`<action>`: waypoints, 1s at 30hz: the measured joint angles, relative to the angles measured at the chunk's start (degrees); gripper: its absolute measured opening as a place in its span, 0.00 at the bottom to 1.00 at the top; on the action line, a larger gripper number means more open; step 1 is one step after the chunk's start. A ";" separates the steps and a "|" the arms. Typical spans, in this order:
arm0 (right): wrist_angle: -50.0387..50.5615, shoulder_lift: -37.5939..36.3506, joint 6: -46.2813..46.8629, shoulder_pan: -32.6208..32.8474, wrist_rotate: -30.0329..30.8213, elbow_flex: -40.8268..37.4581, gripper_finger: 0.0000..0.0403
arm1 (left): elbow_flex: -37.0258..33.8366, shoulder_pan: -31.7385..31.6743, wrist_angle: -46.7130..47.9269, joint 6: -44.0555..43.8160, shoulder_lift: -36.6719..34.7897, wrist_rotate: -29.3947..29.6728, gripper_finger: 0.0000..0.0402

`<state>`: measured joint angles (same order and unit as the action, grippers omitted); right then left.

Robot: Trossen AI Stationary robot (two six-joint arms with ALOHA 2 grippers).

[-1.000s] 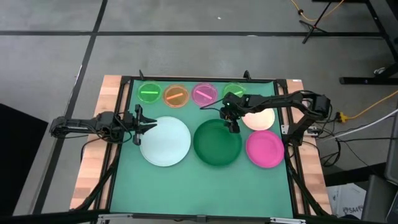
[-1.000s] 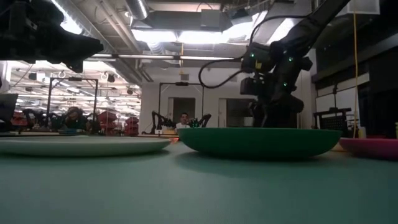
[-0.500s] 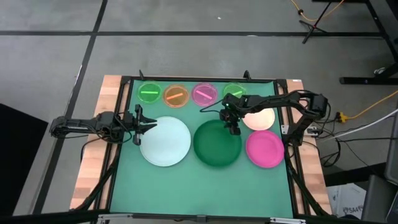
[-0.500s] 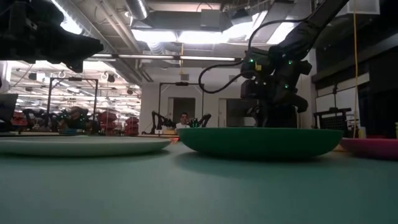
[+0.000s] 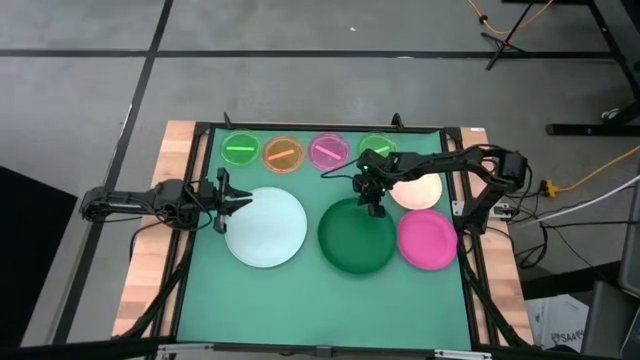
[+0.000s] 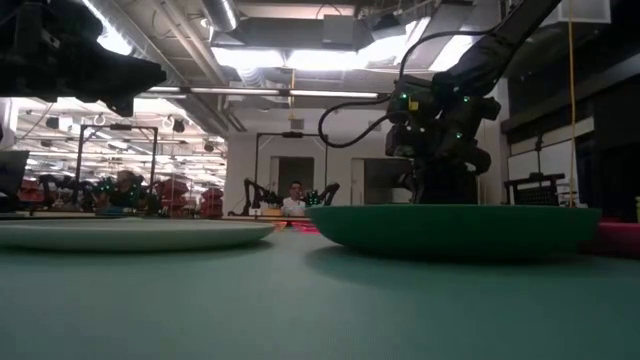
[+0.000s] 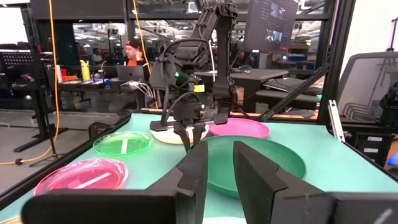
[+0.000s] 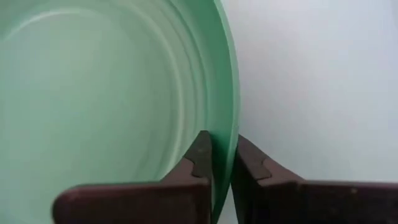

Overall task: Stack plastic plates
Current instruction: Stack the green plate on top of the the light blue plate

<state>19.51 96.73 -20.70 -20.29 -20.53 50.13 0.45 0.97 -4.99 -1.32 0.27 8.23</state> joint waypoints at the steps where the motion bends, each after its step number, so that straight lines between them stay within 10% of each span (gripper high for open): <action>1: -0.08 0.00 0.25 0.00 -0.42 0.00 0.02 | -0.02 0.02 0.00 0.00 0.00 0.00 0.17; 17: -15.95 0.07 12.76 0.83 -5.84 -0.09 0.00 | -0.02 0.00 0.00 0.00 0.00 0.02 0.17; 30: -20.29 0.09 12.46 8.06 4.97 10.83 0.00 | 0.00 0.02 0.00 0.00 0.00 0.04 0.17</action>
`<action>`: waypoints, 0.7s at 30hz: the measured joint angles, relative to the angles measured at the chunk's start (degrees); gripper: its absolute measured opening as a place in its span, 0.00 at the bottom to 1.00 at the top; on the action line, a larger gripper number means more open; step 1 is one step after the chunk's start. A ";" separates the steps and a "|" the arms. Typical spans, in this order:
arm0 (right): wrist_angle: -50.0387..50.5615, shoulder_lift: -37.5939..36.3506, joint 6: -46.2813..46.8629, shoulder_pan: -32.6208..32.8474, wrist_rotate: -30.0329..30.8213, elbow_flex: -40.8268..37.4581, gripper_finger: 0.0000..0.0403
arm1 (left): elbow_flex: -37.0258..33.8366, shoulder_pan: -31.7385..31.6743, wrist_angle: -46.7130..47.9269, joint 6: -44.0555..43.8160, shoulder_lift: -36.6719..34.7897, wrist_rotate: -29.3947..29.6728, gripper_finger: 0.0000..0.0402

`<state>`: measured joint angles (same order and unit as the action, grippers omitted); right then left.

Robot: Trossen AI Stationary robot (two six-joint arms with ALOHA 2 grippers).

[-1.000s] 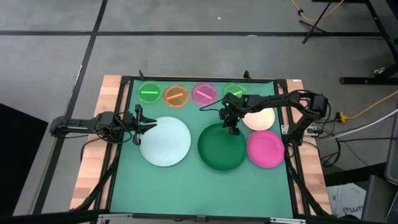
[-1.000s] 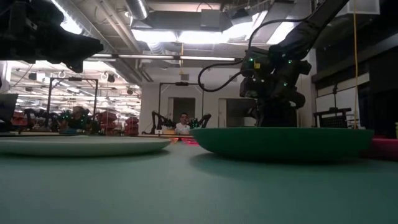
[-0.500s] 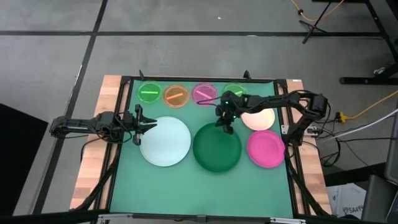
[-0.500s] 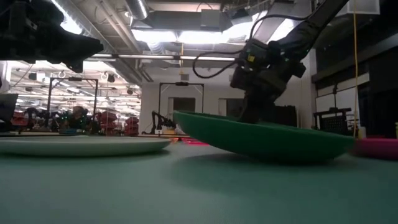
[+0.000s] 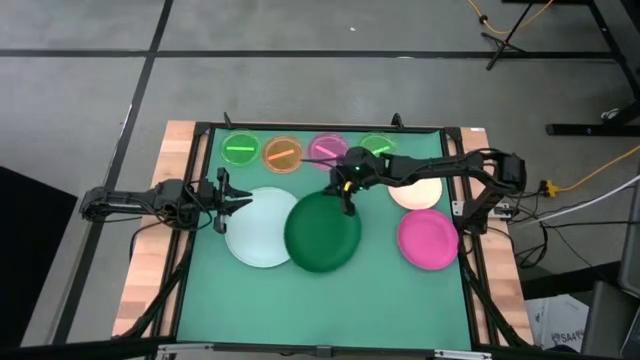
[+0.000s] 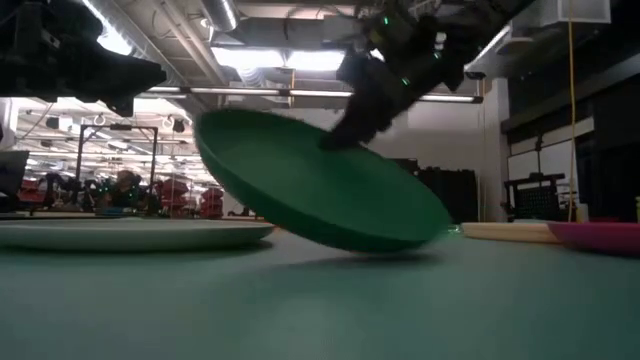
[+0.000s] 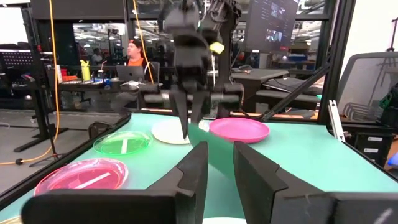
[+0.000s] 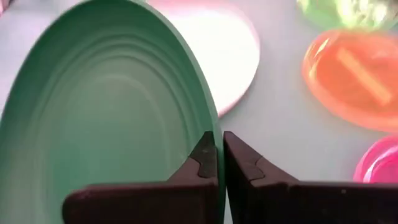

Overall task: Stack plastic plates
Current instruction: Stack the green plate on top of the the light blue plate

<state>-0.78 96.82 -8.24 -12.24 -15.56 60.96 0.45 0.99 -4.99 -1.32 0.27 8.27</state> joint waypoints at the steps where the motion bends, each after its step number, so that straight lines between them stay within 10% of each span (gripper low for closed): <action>1: 0.02 0.00 -0.06 0.03 0.55 1.27 0.00 | -0.01 -0.02 0.00 0.00 0.00 0.00 0.17; 14: 0.53 8.39 -1.60 -0.14 3.08 17.72 0.00 | 0.00 0.00 -0.58 -0.04 -0.02 1.94 0.17; 21: 0.62 14.80 -1.19 -0.14 3.09 23.34 0.00 | 0.85 -0.02 -6.27 -1.40 -0.02 18.71 0.17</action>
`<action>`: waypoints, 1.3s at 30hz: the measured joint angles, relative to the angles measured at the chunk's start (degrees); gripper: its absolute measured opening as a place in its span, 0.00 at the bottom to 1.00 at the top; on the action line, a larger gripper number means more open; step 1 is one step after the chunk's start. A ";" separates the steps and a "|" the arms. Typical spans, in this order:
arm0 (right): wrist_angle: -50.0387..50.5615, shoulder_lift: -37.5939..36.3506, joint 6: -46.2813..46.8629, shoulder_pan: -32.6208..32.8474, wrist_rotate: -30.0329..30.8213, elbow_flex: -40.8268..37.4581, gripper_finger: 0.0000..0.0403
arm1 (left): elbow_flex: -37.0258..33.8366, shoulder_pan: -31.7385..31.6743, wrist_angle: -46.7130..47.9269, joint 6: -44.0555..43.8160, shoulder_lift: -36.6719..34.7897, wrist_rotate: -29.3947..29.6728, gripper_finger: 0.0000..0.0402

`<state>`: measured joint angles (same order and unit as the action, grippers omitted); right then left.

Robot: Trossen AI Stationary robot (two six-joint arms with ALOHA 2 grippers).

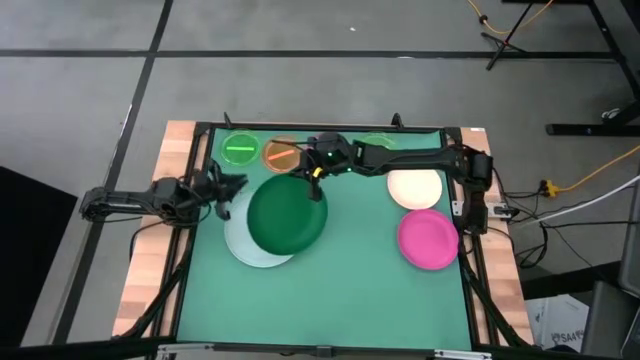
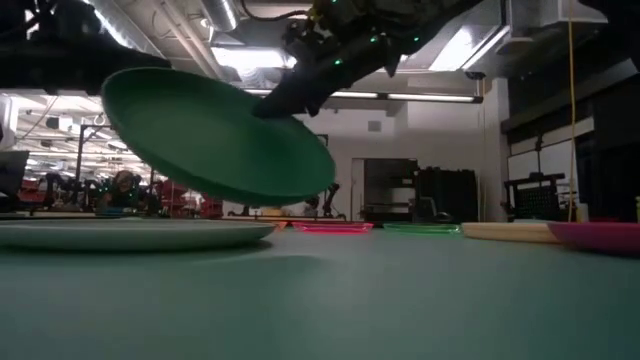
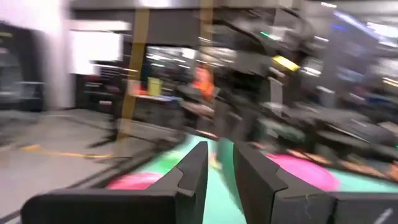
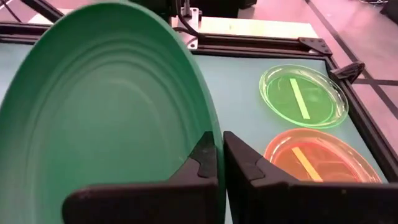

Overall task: Stack plastic plates
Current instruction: Stack the green plate on top of the the light blue plate

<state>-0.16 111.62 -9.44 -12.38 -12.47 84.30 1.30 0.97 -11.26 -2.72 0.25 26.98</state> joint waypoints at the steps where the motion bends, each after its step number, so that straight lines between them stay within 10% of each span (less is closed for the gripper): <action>1: 0.00 0.70 0.18 0.00 0.29 0.40 0.00 | 0.32 0.00 -0.31 -0.02 0.00 2.19 0.17; 39: 0.04 15.82 0.05 0.30 1.37 12.34 0.10 | 0.75 0.01 -1.24 -0.10 0.00 5.09 0.17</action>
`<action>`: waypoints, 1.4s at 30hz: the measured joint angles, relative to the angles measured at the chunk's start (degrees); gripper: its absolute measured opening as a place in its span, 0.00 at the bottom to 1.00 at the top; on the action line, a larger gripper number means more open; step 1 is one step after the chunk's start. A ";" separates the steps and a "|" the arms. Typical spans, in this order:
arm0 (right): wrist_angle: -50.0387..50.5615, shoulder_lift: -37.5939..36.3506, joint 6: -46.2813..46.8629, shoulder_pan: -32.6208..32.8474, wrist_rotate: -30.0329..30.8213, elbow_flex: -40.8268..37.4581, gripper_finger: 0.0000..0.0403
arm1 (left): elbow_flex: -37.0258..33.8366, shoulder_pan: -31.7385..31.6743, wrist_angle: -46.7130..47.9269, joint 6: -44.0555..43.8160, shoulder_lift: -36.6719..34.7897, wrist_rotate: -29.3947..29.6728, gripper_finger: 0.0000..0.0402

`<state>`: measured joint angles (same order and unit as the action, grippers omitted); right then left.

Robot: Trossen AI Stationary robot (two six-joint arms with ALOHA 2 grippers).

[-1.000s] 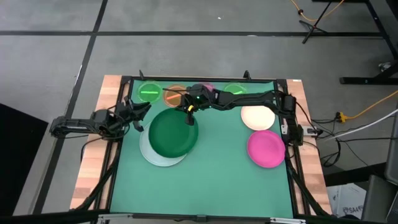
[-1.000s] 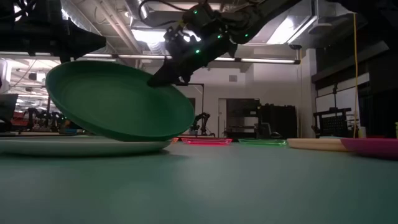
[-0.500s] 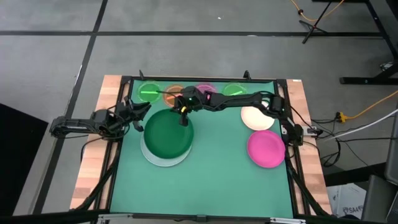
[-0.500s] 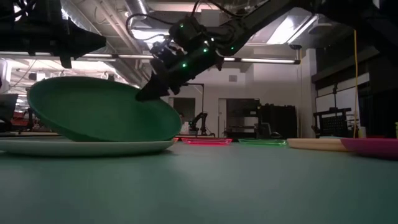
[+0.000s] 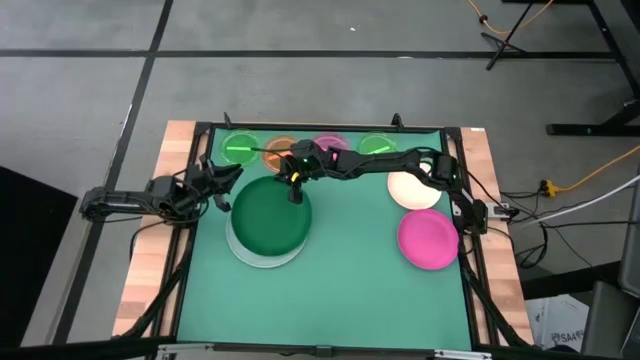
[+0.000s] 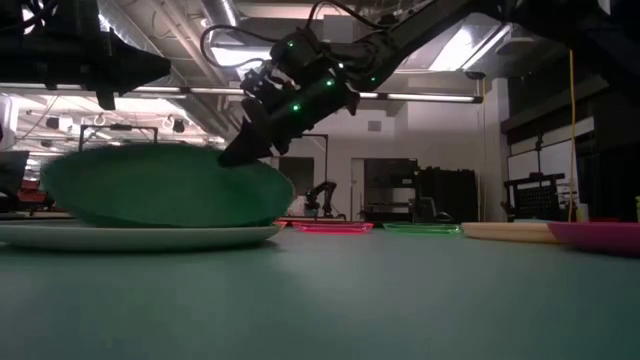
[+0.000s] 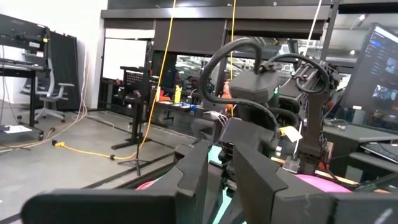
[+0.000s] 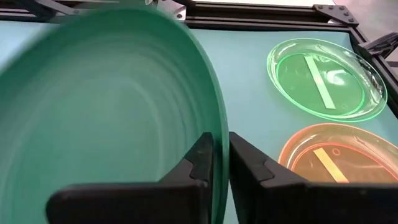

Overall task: Stack plastic plates
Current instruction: Stack the green plate on top of the the light blue plate, then stack the pink plate on top of the the green plate

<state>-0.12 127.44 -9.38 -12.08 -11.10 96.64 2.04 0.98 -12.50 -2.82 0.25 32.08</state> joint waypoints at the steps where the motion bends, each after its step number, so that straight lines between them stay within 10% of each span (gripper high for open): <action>1: 0.00 0.00 -0.02 0.12 0.08 0.00 0.12 | 0.00 0.00 -0.01 -0.01 0.00 0.00 0.17; 26: 1.33 -0.84 -0.77 0.70 -2.28 -0.09 0.22 | -0.07 -0.01 1.75 -0.15 0.00 -0.01 0.17; 42: 30.57 -14.49 -14.69 0.67 -3.96 -0.09 0.22 | -0.07 0.08 4.78 -3.07 0.04 -3.43 0.17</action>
<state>30.46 112.94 -24.07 -11.41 -15.06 96.55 1.98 1.06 -7.72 -5.89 0.30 28.65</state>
